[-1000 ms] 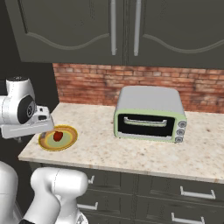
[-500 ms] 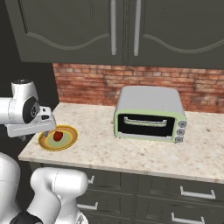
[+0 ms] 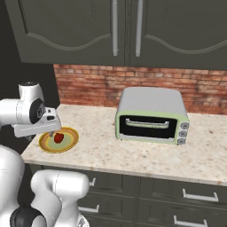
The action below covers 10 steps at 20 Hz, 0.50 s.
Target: Pick the bell pepper from the counter and place it in the microwave. Then turn on the microwave.
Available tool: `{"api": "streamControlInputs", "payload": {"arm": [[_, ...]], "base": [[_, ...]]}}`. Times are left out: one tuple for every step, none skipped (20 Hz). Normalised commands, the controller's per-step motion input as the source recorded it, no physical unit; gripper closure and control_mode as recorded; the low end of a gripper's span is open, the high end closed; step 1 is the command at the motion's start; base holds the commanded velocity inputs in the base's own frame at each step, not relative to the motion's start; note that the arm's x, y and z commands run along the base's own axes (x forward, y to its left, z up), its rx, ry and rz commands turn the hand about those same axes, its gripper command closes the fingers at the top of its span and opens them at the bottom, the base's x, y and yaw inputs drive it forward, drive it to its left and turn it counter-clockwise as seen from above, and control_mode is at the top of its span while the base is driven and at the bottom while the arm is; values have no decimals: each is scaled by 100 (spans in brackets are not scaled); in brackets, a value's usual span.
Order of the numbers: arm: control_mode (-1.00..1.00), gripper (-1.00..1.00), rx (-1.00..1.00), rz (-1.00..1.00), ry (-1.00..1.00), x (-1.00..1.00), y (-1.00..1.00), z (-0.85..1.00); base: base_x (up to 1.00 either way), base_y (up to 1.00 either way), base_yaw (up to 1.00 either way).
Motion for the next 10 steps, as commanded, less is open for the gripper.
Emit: {"api": "streamControlInputs", "payload": {"arm": [[-100, -100, 0, 0, 0, 17, 0, -15], [-100, -100, 0, 0, 0, 15, 0, -13], [-100, -100, 0, 0, 0, 15, 0, -13], [-100, -100, 0, 0, 0, 17, 0, -10], [-100, -100, 0, 0, 0, 22, 1, -11], [-100, -100, 0, 0, 0, 20, 0, -11], [-100, -100, 0, 0, 0, 16, 0, -15], [-100, -100, 0, 0, 0, 11, 0, -16], [-100, -100, 0, 0, 0, 15, 0, -14], [-100, -100, 0, 0, 0, 17, 0, -14]], "base": [[0, 0, 0], [0, 0, 0], [0, 0, 0], [0, 0, 0], [0, 0, 0], [0, 0, 0], [0, 0, 0], [0, 0, 0], [0, 0, 0], [0, 0, 0]]}}
